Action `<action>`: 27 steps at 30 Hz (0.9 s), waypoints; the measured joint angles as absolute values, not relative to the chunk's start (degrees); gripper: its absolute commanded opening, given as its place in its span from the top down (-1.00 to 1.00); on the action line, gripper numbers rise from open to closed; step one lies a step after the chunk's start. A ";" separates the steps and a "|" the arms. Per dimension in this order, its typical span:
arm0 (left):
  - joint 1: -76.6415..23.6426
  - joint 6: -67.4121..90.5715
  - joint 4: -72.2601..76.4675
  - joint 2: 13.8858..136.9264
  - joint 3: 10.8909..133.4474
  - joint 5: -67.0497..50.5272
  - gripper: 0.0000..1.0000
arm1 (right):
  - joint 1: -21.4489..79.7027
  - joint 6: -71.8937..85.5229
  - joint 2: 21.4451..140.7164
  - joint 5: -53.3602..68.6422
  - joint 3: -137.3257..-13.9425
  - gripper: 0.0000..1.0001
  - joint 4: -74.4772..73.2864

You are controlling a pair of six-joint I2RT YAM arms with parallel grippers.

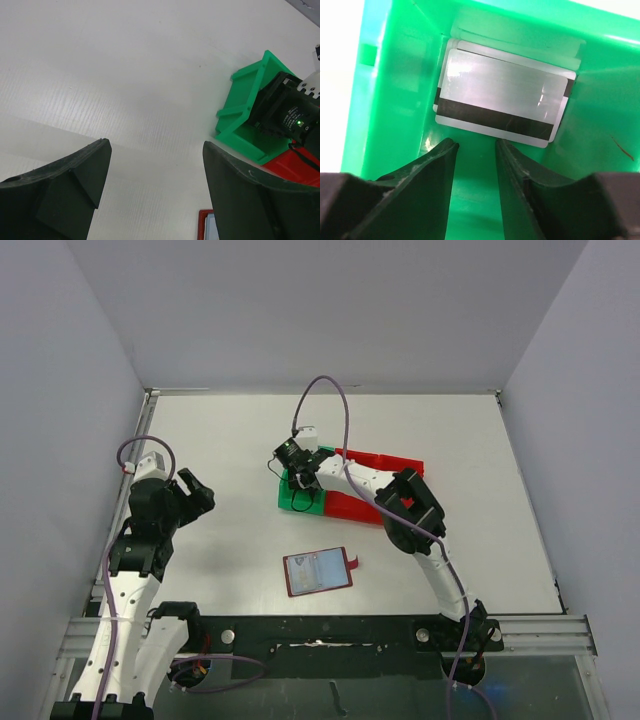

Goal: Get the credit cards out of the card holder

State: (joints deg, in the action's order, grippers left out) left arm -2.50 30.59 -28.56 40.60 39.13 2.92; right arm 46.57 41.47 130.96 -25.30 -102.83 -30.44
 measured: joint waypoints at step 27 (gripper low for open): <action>-2.50 30.57 -28.56 40.99 39.13 2.57 -0.46 | 45.41 32.80 130.32 -21.10 -100.47 0.01 -23.90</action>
State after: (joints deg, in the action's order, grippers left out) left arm -2.50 30.57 -28.56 40.99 39.13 2.57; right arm 45.41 32.80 130.32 -21.10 -100.47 -23.90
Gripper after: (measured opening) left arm 0.728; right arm 0.473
